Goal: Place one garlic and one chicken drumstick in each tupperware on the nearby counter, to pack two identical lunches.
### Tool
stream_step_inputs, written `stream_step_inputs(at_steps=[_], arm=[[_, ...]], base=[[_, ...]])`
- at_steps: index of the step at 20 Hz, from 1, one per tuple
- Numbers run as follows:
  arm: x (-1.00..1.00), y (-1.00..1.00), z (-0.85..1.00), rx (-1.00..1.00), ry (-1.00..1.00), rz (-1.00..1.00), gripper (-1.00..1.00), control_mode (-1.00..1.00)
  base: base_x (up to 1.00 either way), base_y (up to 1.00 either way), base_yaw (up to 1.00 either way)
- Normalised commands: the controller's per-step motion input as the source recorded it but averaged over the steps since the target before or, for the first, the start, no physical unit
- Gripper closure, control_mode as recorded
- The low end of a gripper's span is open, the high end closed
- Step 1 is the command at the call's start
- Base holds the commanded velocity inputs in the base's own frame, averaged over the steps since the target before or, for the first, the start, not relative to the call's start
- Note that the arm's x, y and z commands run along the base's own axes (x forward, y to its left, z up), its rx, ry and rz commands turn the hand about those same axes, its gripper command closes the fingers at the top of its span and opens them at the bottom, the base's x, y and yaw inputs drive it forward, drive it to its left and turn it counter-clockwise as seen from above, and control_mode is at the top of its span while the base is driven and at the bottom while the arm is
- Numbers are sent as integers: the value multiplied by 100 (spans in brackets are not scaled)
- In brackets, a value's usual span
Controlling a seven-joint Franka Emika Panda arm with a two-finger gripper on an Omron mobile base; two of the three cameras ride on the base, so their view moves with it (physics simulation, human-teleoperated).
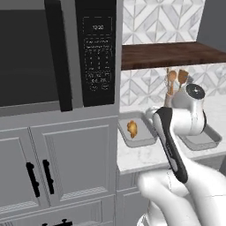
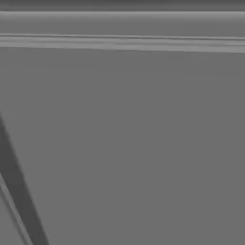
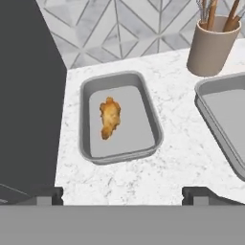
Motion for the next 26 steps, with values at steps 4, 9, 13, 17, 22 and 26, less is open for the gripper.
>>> stream_step_inputs(at_steps=[4,9,13,17,22,26], arm=[[0,0,0,0,0,0,-100,100],[0,0,0,0,0,0,-100,100],[0,0,0,0,0,0,-100,100],[0,0,0,0,0,0,-100,100],[0,0,0,0,0,0,-100,100],[0,0,0,0,0,0,-100,100]], base=[[-100,24,1],[-100,92,17],[-100,92,2],[-100,50,-60],[-56,19,-92],[-11,6,-100]])
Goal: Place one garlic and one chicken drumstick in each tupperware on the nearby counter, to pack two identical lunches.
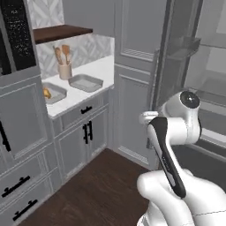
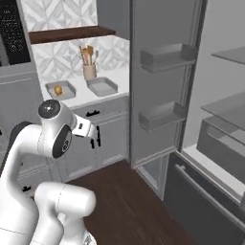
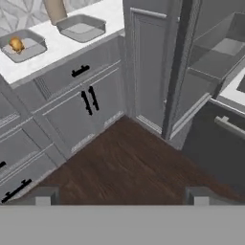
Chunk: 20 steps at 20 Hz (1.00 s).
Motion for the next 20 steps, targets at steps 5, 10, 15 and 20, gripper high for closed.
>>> stream_step_inputs(at_steps=[5,10,15,20], arm=[[0,0,0,0,0,0,-100,100],[0,0,0,0,0,0,-100,100],[0,0,0,0,0,0,-100,100],[0,0,0,0,0,0,-100,100]], base=[[0,0,-100],[40,-18,-88],[100,46,-34],[84,-14,-23]])
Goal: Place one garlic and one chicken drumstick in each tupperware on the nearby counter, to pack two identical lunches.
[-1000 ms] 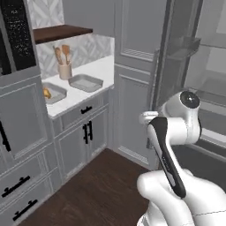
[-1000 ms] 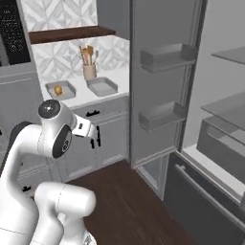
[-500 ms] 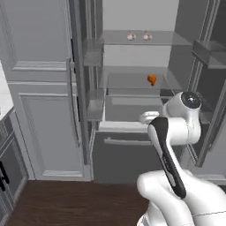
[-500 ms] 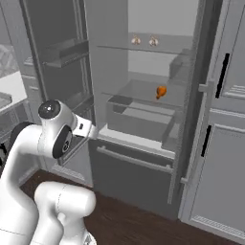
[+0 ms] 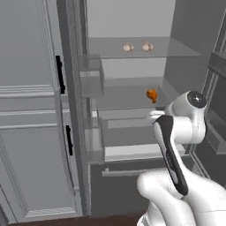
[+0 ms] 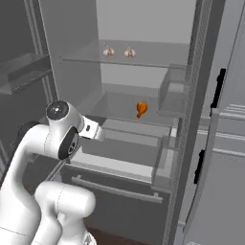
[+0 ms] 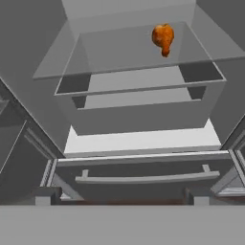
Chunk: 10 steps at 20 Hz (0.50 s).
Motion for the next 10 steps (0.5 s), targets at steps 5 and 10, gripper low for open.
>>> stream_step_inputs(at_steps=[5,10], arm=[[0,0,0,0,0,0,-100,100],[0,0,0,0,0,0,-100,100]], base=[[74,-12,-20],[67,-2,-32]])
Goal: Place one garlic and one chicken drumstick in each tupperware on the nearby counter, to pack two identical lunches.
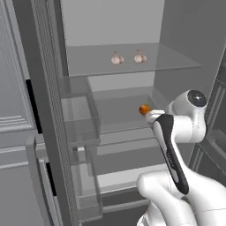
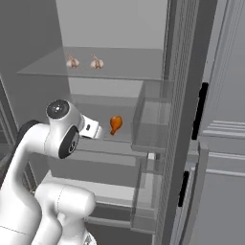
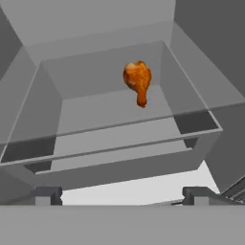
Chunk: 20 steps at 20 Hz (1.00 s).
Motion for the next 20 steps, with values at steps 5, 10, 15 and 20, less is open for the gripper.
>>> stream_step_inputs(at_steps=[5,10,15,20], arm=[[68,-19,11,-1,0,-13,-100,-100],[100,-38,-27,-1,6,0,-100,-100],[100,-4,-26,-1,9,1,-100,-100],[99,4,-37,-3,10,0,-100,-100]], base=[[12,-6,-5],[0,0,0],[0,0,0],[0,0,0]])
